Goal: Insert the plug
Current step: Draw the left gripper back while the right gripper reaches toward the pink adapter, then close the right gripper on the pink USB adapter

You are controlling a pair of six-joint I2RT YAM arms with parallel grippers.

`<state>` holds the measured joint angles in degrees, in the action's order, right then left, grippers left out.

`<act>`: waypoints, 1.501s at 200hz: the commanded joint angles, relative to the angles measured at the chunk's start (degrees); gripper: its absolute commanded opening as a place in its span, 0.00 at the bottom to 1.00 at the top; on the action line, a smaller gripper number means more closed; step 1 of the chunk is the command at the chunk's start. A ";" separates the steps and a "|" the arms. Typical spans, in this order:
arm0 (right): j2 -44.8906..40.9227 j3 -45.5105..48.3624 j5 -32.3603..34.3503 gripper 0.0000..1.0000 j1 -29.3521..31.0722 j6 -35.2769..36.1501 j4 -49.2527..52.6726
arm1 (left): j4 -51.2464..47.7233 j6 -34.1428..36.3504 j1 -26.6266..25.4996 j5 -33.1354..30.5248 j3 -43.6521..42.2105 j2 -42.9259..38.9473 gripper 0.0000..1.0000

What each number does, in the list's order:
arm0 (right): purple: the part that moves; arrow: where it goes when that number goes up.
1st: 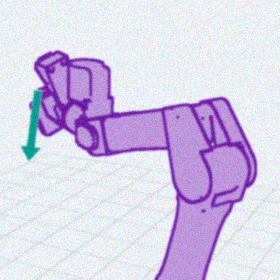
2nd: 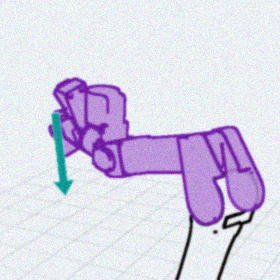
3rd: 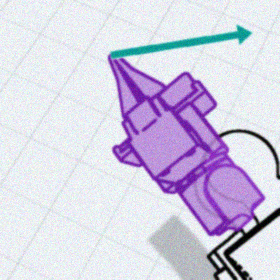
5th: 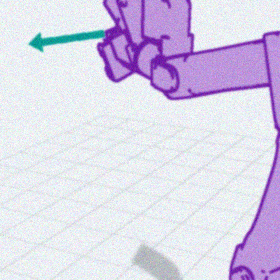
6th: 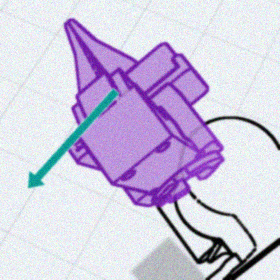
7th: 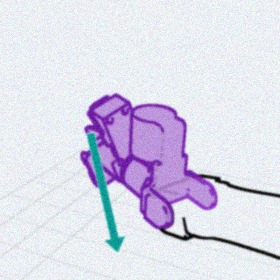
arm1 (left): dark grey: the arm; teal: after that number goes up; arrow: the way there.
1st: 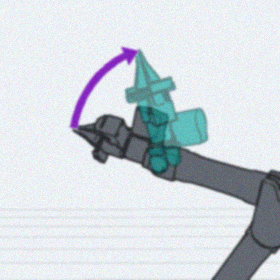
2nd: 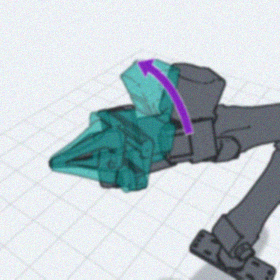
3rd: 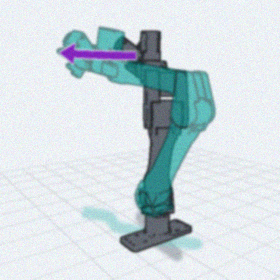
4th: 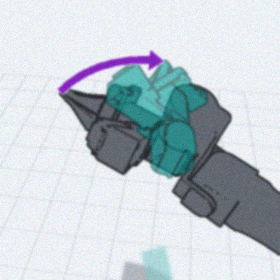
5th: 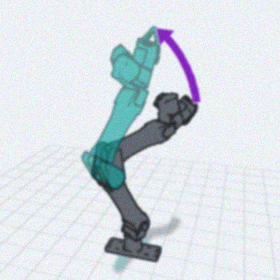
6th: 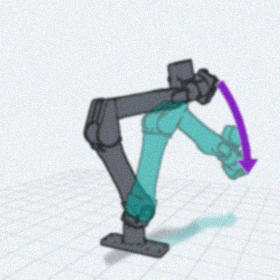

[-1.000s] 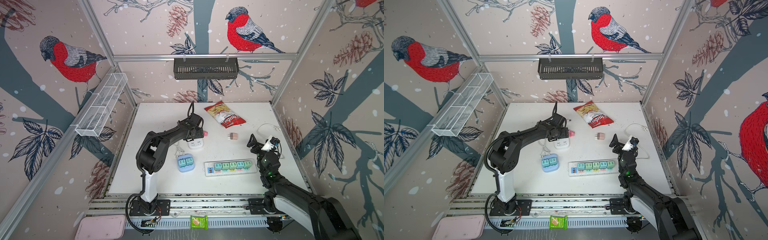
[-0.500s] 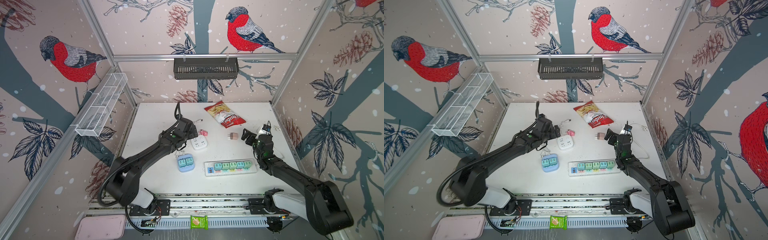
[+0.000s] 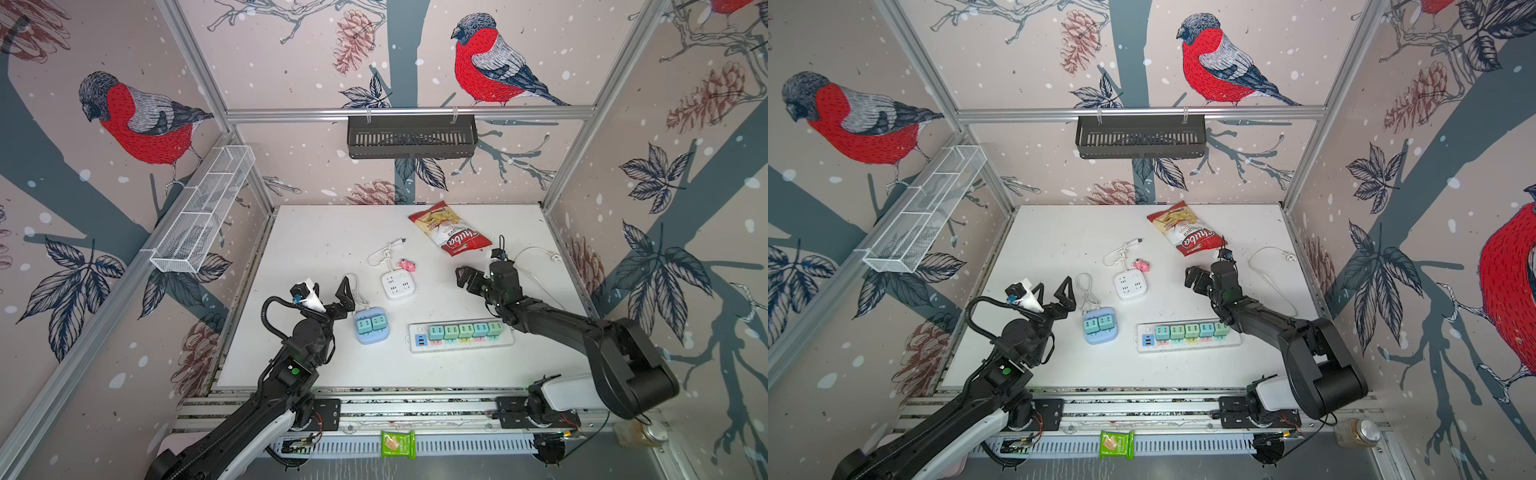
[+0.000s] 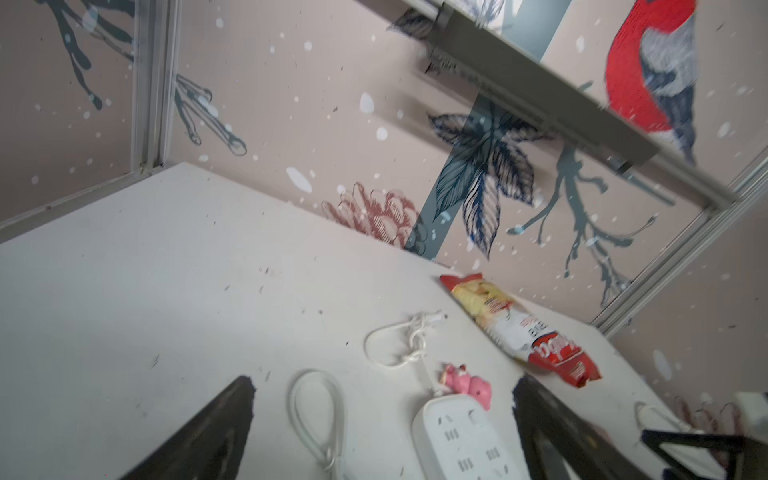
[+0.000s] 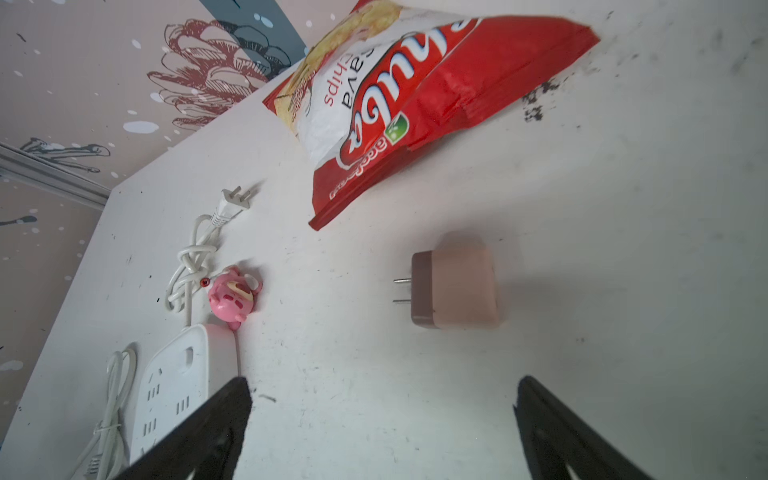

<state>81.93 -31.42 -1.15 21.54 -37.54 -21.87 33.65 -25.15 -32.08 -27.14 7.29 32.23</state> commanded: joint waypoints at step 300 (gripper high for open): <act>29.89 -27.91 21.86 0.60 4.99 8.53 21.24 | 5.12 1.38 0.17 4.27 3.11 5.83 0.97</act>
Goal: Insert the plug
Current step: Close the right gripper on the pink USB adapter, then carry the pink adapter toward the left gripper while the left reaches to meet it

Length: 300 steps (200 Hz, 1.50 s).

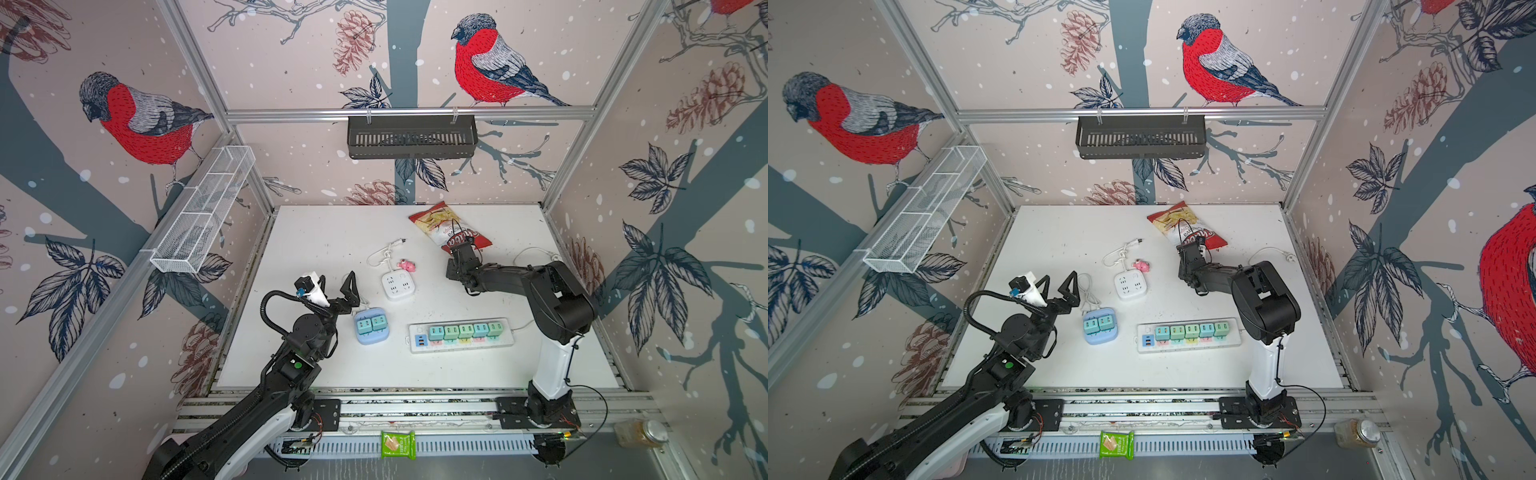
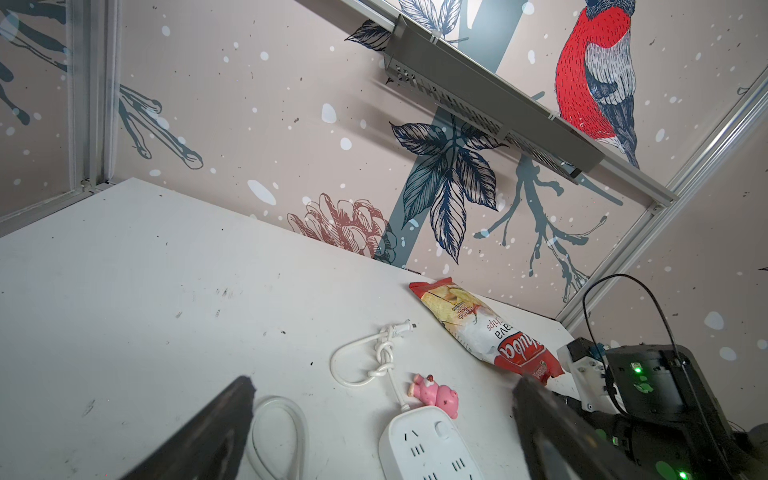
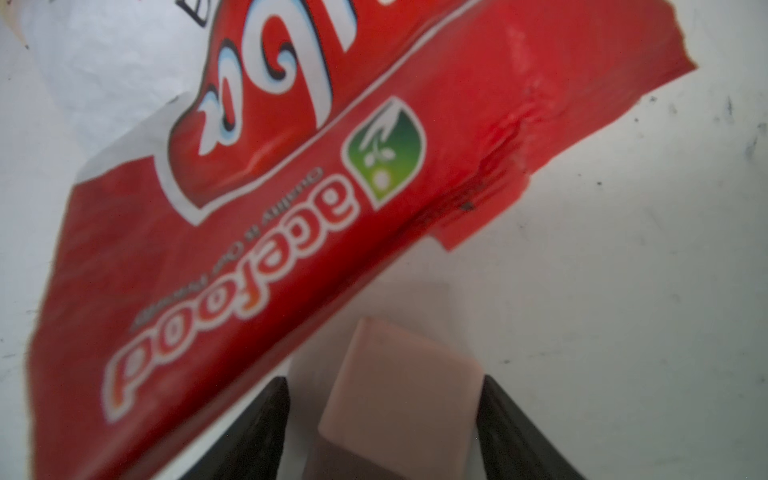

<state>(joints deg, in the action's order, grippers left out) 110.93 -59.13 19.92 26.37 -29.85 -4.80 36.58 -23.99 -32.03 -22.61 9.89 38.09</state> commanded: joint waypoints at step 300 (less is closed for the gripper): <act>-42.02 37.90 -6.18 0.03 18.28 31.50 -49.65 | 6.13 3.38 0.11 18.88 3.55 4.22 0.97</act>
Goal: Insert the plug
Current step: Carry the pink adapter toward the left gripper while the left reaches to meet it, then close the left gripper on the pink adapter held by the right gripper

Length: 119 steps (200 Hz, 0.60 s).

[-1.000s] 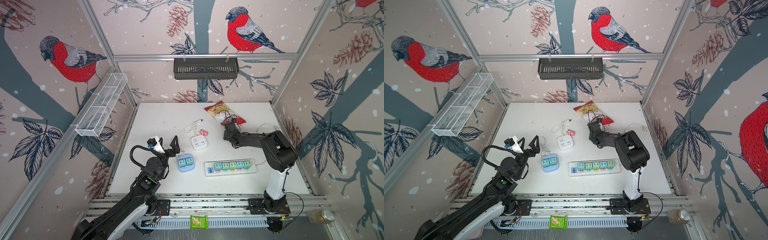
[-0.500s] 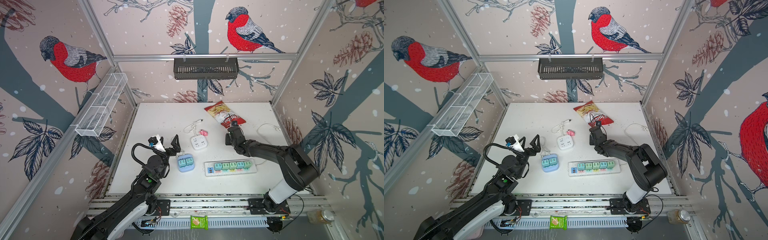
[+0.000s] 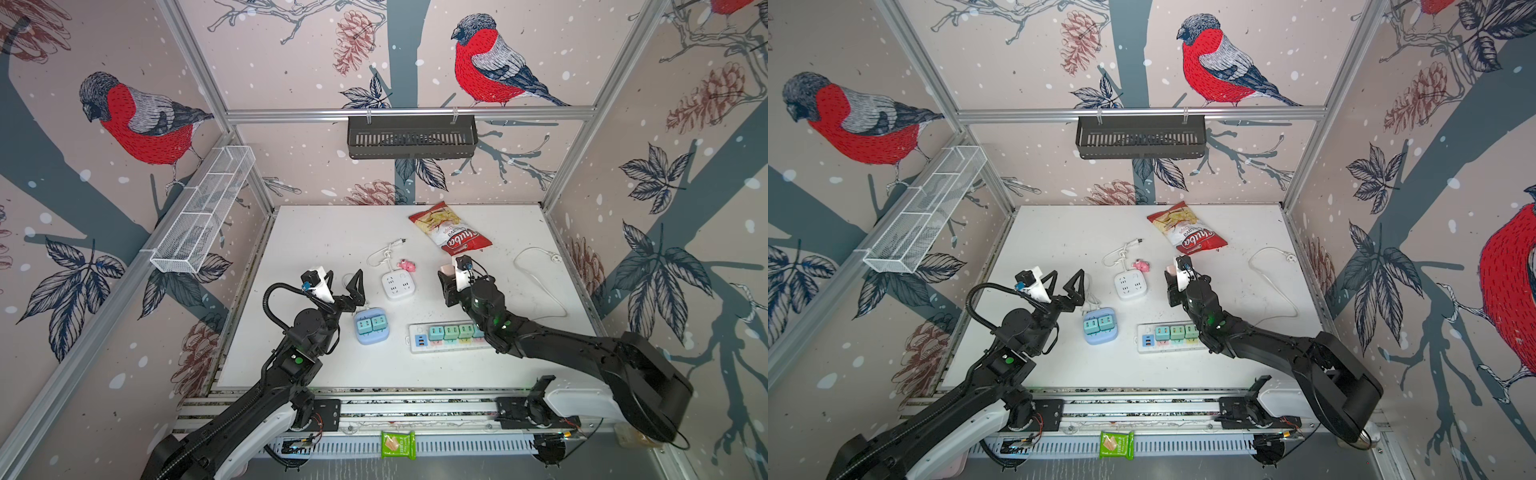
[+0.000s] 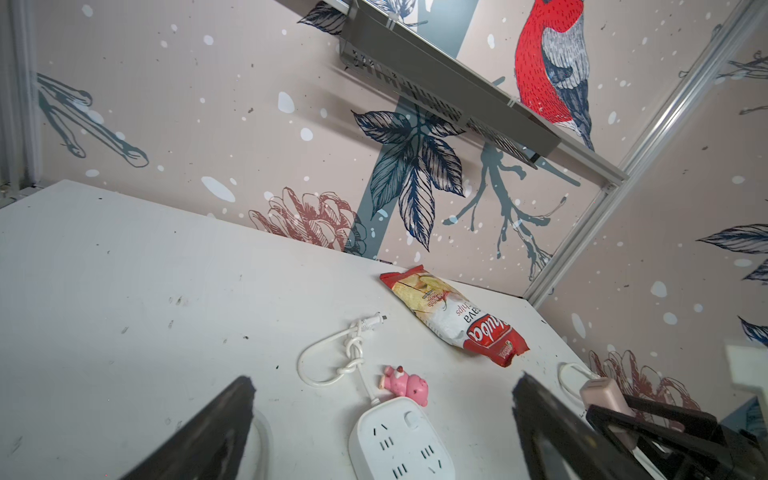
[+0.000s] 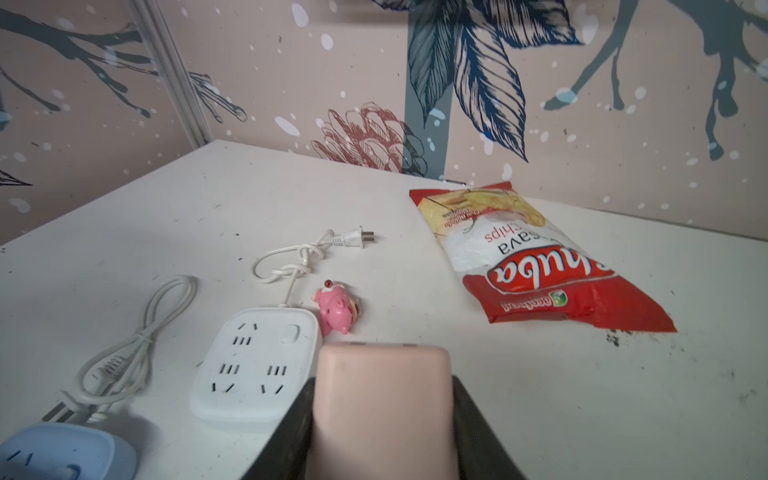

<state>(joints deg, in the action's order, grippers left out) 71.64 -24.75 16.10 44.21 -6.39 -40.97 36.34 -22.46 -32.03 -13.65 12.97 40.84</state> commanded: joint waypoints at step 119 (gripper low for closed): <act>-1.49 7.86 -23.56 0.02 1.49 27.84 -24.51 | 14.06 3.43 -3.37 40.60 8.32 18.42 0.85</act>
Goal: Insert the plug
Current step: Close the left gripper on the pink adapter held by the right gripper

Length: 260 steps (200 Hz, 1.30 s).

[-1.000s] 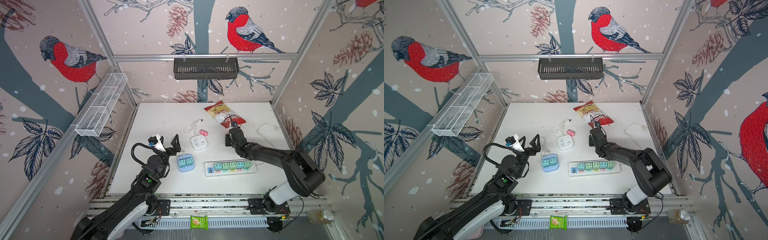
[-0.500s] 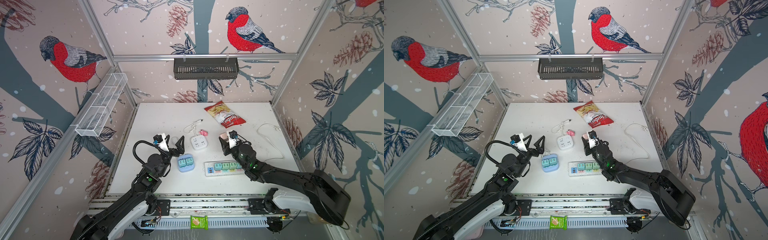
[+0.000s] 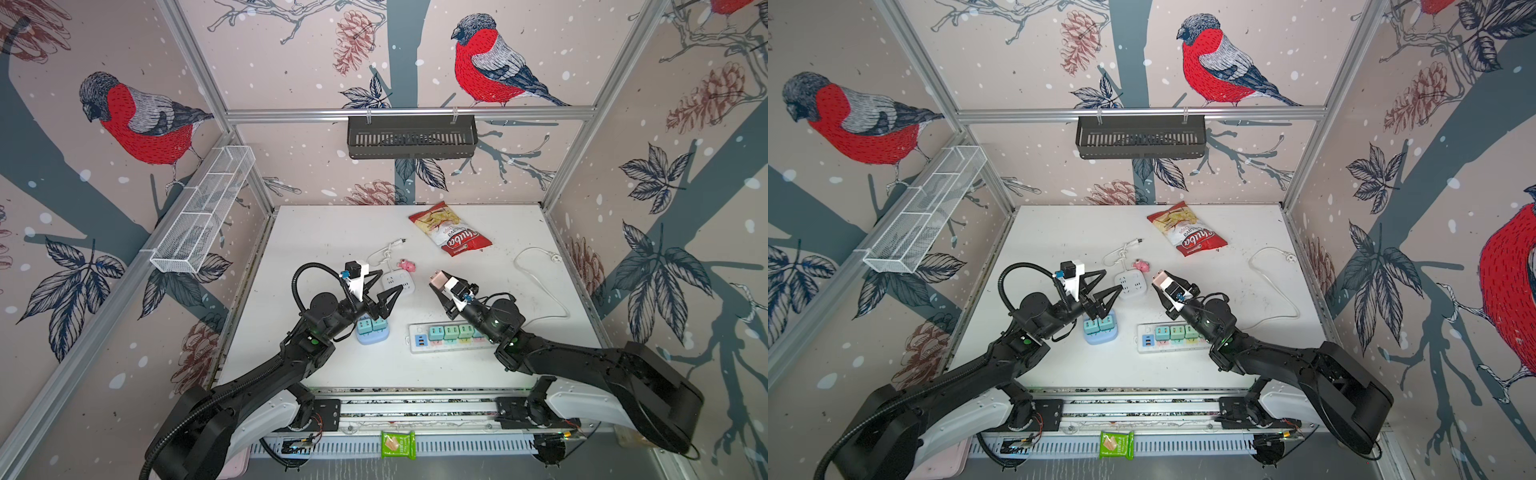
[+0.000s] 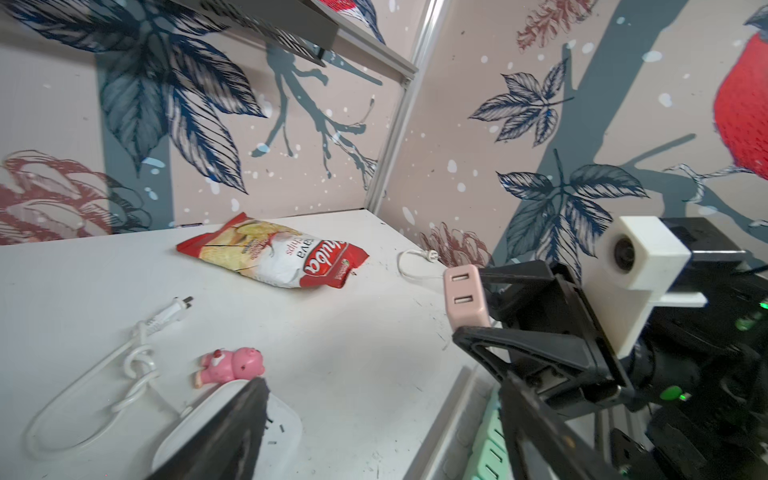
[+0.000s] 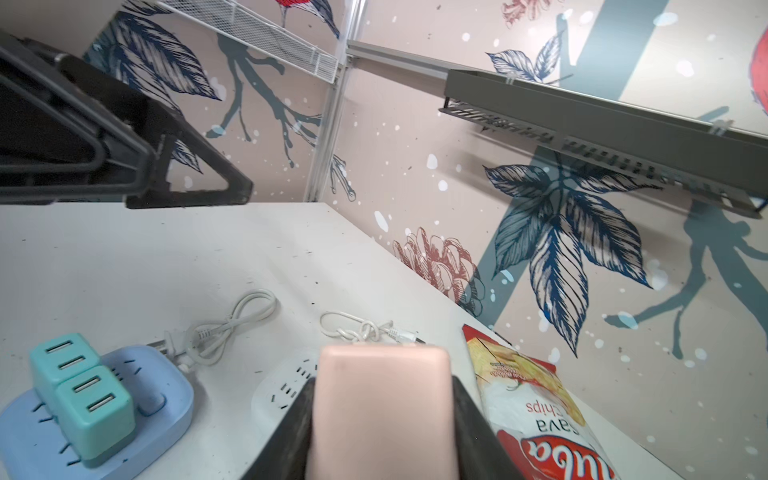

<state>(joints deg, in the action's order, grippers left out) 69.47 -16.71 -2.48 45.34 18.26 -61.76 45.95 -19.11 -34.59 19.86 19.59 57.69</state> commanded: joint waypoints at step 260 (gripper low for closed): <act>10.50 -3.25 4.52 0.02 9.67 13.53 -14.18 | -7.52 2.75 -5.48 13.60 13.12 14.04 0.38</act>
<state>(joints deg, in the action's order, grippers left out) 79.18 -19.07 0.19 54.59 31.59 -72.42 38.15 -17.21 -39.92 31.59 31.94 71.26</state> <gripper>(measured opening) 0.439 0.424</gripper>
